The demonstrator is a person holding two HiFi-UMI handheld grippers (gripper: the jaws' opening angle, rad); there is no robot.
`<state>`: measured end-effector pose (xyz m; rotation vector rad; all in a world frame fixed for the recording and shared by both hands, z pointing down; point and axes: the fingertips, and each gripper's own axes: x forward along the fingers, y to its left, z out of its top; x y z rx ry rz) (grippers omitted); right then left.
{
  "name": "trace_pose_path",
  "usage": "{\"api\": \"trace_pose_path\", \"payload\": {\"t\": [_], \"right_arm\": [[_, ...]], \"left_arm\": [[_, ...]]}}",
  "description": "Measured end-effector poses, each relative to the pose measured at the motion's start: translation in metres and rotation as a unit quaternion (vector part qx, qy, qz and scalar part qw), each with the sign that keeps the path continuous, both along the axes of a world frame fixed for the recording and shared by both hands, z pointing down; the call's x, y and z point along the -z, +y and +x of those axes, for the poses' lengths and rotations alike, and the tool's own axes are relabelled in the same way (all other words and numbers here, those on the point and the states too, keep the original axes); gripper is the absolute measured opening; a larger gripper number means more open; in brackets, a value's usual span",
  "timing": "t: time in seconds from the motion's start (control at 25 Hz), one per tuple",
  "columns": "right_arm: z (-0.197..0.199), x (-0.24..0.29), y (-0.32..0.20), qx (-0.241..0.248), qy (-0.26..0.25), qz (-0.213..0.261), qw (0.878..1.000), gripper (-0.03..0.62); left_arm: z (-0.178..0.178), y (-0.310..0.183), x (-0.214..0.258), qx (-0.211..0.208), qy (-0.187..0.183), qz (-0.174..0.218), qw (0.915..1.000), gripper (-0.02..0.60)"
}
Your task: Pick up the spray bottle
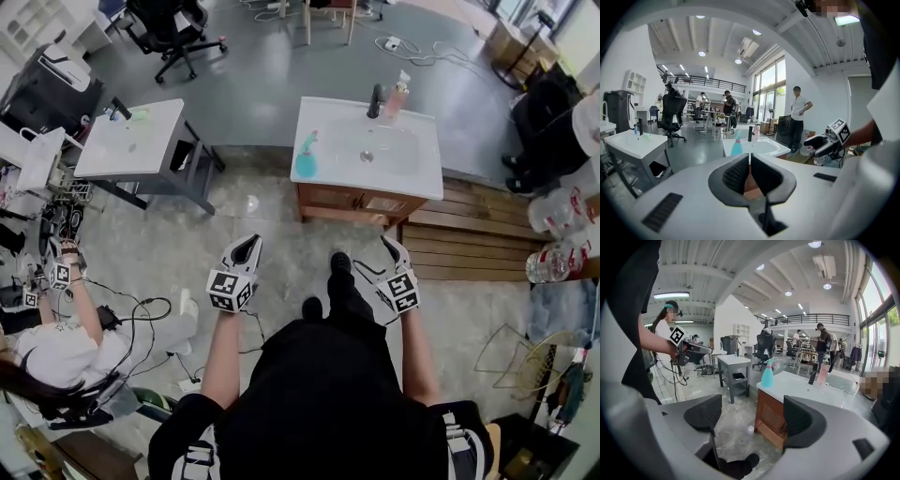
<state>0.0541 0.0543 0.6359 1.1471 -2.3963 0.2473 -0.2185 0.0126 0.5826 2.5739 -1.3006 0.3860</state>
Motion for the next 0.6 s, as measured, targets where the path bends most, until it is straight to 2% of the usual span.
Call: {"api": "trace_pose_path", "payload": {"t": [0.32,0.6], "right_arm": [[0.001,0.001,-0.058,0.019,-0.006,0.011,1.0,0.42],[0.007,0.008,-0.122,0.035,-0.01,0.022,0.999,0.41]], "left_arm": [[0.0,-0.044,0.005,0.022,-0.009,0.003,0.9997,0.032],[0.017,-0.096,0.014,0.027,-0.014,0.007,0.9995,0.032]]}}
